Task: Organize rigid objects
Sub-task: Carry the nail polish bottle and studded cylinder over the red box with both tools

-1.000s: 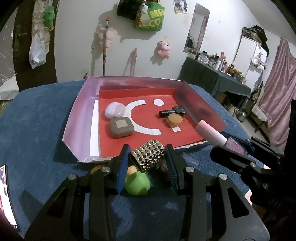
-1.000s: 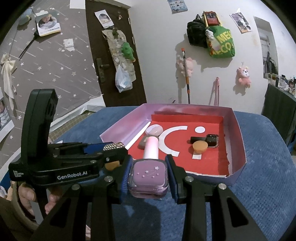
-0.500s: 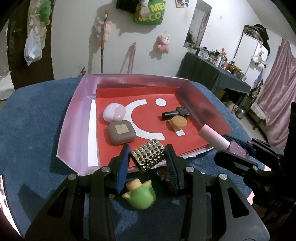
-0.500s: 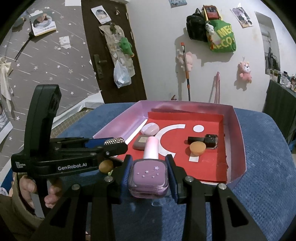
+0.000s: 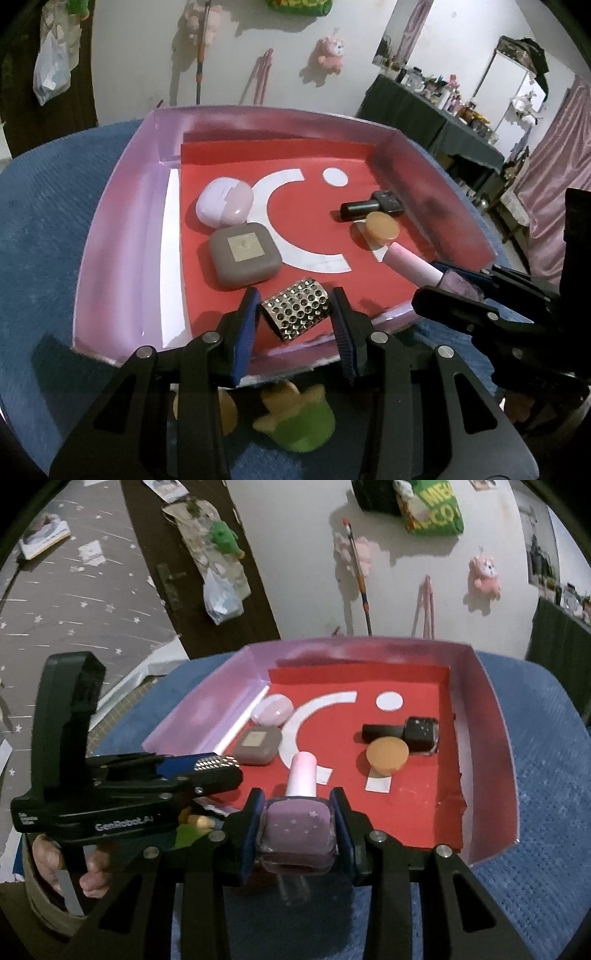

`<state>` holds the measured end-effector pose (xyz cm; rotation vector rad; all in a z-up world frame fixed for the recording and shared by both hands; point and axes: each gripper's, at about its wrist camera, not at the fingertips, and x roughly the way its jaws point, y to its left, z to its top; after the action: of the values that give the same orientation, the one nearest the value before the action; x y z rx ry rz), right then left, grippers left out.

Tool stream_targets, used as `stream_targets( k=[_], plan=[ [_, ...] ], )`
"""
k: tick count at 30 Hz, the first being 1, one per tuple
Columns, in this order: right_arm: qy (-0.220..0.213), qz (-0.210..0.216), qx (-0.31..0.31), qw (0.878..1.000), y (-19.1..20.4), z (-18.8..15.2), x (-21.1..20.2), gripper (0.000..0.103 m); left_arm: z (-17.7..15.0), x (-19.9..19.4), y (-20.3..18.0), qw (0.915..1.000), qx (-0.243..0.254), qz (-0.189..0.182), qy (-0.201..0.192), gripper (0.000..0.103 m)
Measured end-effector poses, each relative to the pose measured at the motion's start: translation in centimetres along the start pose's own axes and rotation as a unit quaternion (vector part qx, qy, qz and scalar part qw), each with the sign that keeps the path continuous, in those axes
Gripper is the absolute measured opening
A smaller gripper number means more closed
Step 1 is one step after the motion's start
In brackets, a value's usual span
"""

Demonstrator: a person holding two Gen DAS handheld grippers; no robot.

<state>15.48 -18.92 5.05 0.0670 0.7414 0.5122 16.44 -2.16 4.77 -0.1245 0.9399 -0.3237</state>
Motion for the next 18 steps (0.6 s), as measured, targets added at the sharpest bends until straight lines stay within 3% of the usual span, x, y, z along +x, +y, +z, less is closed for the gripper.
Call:
stream_targets(
  k=[9, 18],
  plan=[
    [0.036, -0.014, 0.03, 0.999, -2.1, 0.8, 2.9, 0.039, 0.6, 2.9, 0.9, 0.9994, -0.004, 0.009, 0.034, 0.037],
    [0.057, -0.03, 0.021, 0.998, -2.3, 1.0, 5.1, 0.039, 1.4, 3.7, 1.7, 0.9994, -0.009, 0.024, 0.024, 0.037]
  ],
)
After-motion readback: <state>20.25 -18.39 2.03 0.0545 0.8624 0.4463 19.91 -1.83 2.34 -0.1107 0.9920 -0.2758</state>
